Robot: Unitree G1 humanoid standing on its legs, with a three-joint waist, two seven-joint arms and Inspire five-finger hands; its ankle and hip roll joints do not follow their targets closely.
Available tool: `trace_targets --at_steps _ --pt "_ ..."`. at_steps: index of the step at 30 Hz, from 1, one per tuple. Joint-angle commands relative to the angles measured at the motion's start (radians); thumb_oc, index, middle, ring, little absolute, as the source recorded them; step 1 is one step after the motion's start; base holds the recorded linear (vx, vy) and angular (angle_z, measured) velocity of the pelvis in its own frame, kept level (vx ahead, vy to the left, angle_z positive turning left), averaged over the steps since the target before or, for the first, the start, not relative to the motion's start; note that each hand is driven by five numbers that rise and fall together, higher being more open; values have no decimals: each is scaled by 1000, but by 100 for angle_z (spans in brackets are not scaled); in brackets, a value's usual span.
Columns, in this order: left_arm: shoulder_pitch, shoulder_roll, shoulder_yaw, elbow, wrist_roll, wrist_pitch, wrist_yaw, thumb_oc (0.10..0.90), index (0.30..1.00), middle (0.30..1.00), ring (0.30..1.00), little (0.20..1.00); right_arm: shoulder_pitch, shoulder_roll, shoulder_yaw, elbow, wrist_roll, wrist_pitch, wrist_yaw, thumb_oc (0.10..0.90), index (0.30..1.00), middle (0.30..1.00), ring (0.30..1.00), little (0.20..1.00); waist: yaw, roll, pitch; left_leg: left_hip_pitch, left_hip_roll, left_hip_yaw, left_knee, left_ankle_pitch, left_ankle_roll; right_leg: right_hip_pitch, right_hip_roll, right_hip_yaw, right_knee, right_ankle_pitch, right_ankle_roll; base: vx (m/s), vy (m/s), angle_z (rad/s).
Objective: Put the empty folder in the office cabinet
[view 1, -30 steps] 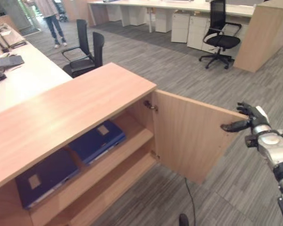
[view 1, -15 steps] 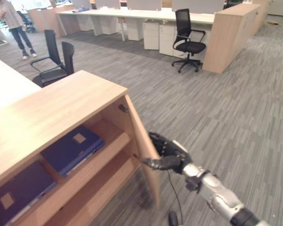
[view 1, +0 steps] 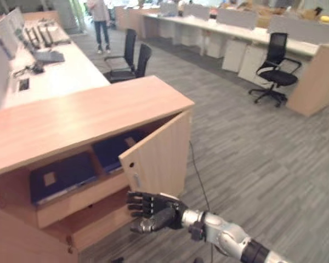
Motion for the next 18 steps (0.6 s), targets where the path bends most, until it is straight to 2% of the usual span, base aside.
trace_targets --at_steps 1,4,5,6,7,8,10,11,14,15,16,18 --pt "-47 14 -68 46 14 -24 -9 800 900 900 900 900 -33 34 -88 -75 50 -103 37 800 900 900 900 900 -13 -4 49 51 -82 -114 -116 -2 -8 53 -51 93 10 2 52 -29 3 62" --pt "-80 2 -89 55 -9 -25 -25 800 900 900 900 900 47 -19 -168 -61 -6 -125 20 800 900 900 900 900 -63 5 52 29 -83 -239 -116 21 -17 4 43 336 50 -42 47 8 -30 148" --pt "-80 2 -89 55 -9 -25 -25 800 900 900 900 900 47 -19 -168 -61 -6 -125 20 800 900 900 900 900 -63 5 52 29 -83 -239 -116 21 -17 4 43 336 50 -42 47 -14 -41 125" --pt "-87 5 -89 49 -27 -21 -36 800 900 900 900 900 87 -35 -204 -60 -46 -134 4 800 900 900 900 900 -72 5 64 23 -87 -287 -116 31 -20 -9 68 401 61 -49 52 -48 -107 135" --pt "-85 3 -96 45 -43 -19 -53 800 900 900 900 900 137 -40 -268 -16 -102 -143 -17 800 900 900 900 900 -72 2 64 3 -94 -357 -116 43 -25 6 59 407 38 -52 47 -47 -107 143" --pt "-85 3 -96 45 -43 -19 -53 800 900 900 900 900 138 -40 -268 -16 -102 -143 -17 800 900 900 900 900 -75 2 63 3 -94 -359 -116 44 -25 7 58 404 38 -53 47 -1 -142 205" --pt "-74 1 -93 43 -62 -19 -63 800 900 900 900 900 183 -48 -340 75 -178 -157 -52 800 900 900 900 900 -71 -3 48 -10 -95 -423 -116 52 -40 38 48 359 10 -67 37 75 -214 249" --pt "-71 1 -89 37 -96 -19 -63 800 900 900 900 900 205 -34 -382 187 -241 -159 -99 800 900 900 900 900 -62 -6 38 -17 -86 -461 -116 60 -54 54 54 335 2 -79 29 85 -308 157" --pt "-68 3 -82 43 -150 -13 -59 800 900 900 900 900 196 20 -427 480 -375 -151 -166 800 900 900 900 900 -46 -21 28 -21 -73 -512 -116 67 -74 100 61 274 -24 -97 12 60 -308 108" --pt "-74 10 -84 56 -171 -12 -48 800 900 900 900 900 174 59 -468 733 -459 -139 -224 800 900 900 900 900 -32 -30 26 -21 -63 -550 -116 77 -90 125 70 231 -35 -110 -2 38 -365 115" --pt "-78 11 -85 64 -181 -9 -42 800 900 900 900 900 154 80 -508 858 -466 -135 -247 800 900 900 900 900 -23 -34 28 -18 -55 -570 -116 82 -98 139 76 209 -38 -118 -8 43 -474 107" --pt "-96 6 -91 70 -250 -1 -53 800 900 900 900 900 121 112 -616 1185 -555 -110 -320 800 900 900 900 900 16 -44 45 -25 -25 -652 -91 99 -128 183 110 111 -47 -150 -39 31 -511 100"
